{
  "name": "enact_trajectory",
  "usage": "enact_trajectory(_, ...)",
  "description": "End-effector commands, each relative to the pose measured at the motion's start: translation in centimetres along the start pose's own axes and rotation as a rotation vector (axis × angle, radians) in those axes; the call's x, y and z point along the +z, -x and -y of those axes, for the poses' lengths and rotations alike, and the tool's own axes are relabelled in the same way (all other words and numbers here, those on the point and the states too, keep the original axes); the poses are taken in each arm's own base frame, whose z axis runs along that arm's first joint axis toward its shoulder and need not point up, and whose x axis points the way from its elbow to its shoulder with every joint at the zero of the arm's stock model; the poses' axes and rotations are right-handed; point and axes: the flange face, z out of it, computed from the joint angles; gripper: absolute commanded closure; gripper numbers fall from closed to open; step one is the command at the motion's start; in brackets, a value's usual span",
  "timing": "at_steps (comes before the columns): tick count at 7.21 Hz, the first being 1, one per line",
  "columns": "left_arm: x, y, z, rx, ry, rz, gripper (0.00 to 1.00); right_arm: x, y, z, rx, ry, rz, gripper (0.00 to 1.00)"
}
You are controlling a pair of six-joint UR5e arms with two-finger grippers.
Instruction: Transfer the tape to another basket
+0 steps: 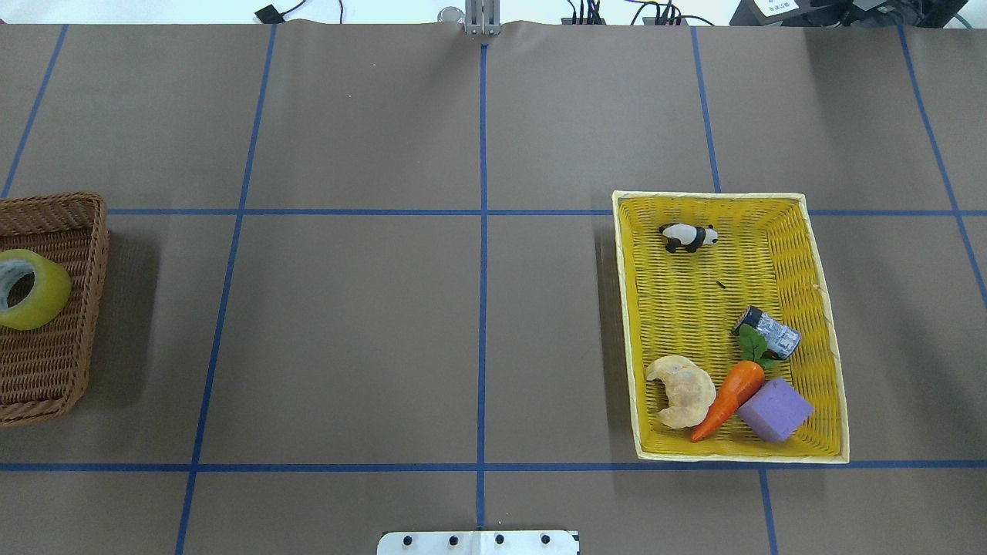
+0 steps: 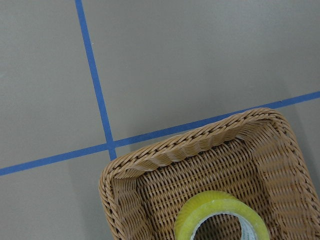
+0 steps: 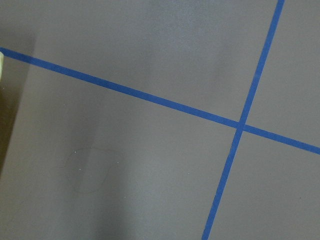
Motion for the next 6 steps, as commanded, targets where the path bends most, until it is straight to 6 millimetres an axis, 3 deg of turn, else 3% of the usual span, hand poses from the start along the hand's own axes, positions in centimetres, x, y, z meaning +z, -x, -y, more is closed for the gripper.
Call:
enact_trajectory(1, -0.15, -0.17, 0.06, 0.004, -0.003, 0.000, 0.02, 0.00, 0.00, 0.00, 0.000, 0.000, 0.000, 0.00)
enact_trajectory(6, -1.01, -1.08, 0.28, 0.020, -0.018, -0.001, 0.02, -0.06, 0.08, 0.01, -0.001, -0.001, 0.003, 0.00)
